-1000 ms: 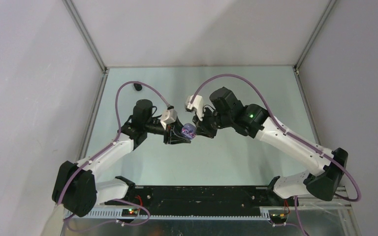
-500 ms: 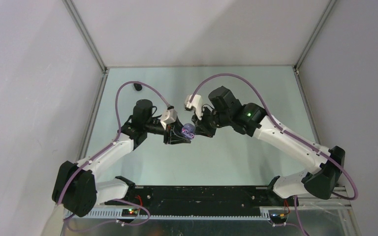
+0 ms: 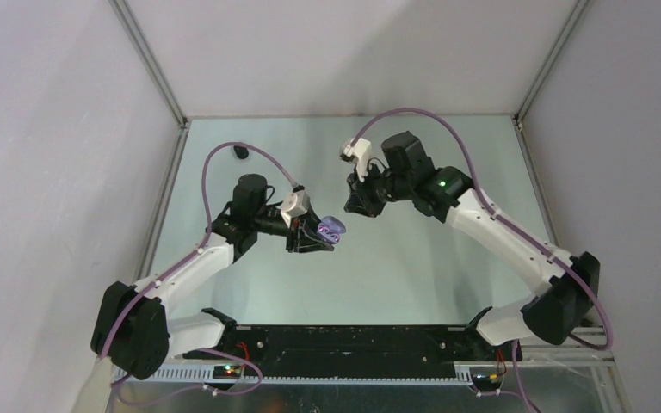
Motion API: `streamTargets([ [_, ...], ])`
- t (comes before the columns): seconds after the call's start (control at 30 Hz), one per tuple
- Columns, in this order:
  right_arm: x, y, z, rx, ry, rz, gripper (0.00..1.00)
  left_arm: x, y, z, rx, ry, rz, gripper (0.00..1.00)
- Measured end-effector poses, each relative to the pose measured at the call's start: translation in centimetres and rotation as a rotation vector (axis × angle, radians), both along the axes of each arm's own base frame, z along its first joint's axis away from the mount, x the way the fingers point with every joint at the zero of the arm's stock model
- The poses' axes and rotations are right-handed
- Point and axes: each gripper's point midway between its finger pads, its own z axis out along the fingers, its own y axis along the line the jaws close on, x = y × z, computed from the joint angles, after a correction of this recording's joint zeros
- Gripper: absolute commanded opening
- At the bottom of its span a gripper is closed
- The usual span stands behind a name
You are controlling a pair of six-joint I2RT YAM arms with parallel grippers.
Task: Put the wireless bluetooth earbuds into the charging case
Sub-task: Close the charging case.
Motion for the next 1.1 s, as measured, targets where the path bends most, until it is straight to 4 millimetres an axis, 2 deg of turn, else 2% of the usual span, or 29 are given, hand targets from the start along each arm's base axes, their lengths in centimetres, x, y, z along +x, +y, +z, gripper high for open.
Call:
streamTargets([
  [0.13, -0.7, 1.3, -2.1, -0.030, 0.056, 0.042, 0.15, 0.0, 0.0, 0.0, 0.001, 0.003, 0.000, 0.00],
  [0.27, -3.1, 2.1, -1.8, -0.016, 0.076, 0.141, 0.16, -0.1, 0.0, -0.1, 0.002, 0.004, -0.003, 0.00],
  [0.33, -4.4, 1.9, -1.1, 0.002, 0.079, 0.194, 0.18, -0.1, 0.1, -0.1, 0.004, 0.007, -0.004, 0.00],
  [0.47, -6.8, 0.5, 2.1, 0.067, 0.033, 0.267, 0.22, -0.1, 0.1, -0.2, 0.007, 0.009, -0.002, 0.00],
  [0.6, -7.3, -0.6, 4.0, 0.100, -0.018, 0.267, 0.33, -0.1, 0.1, -0.2, 0.008, 0.009, 0.001, 0.00],
  [0.67, -6.2, -1.3, 4.0, 0.096, -0.024, 0.223, 0.37, 0.1, 0.1, -0.3, 0.011, 0.007, 0.011, 0.00],
  [0.8, -1.4, -3.7, 2.6, 0.054, 0.002, 0.033, 0.43, 1.1, 0.0, -0.9, 0.034, 0.007, 0.062, 0.00],
  [0.9, 2.9, -6.9, 1.1, 0.026, 0.047, -0.143, 0.48, 2.4, 0.1, -2.0, 0.070, 0.026, 0.123, 0.00],
  [0.97, 5.0, -9.1, -0.2, 0.010, 0.082, -0.246, 0.53, 3.0, 0.1, -2.8, 0.093, 0.051, 0.150, 0.00],
  [1.03, 5.8, -10.4, -1.2, -0.006, 0.106, -0.301, 0.56, 3.5, 0.0, -3.4, 0.112, 0.084, 0.170, 0.00],
  [1.1, 5.8, -10.9, -2.0, -0.019, 0.125, -0.322, 0.57, 4.2, -0.2, -3.6, 0.124, 0.114, 0.190, 0.00],
])
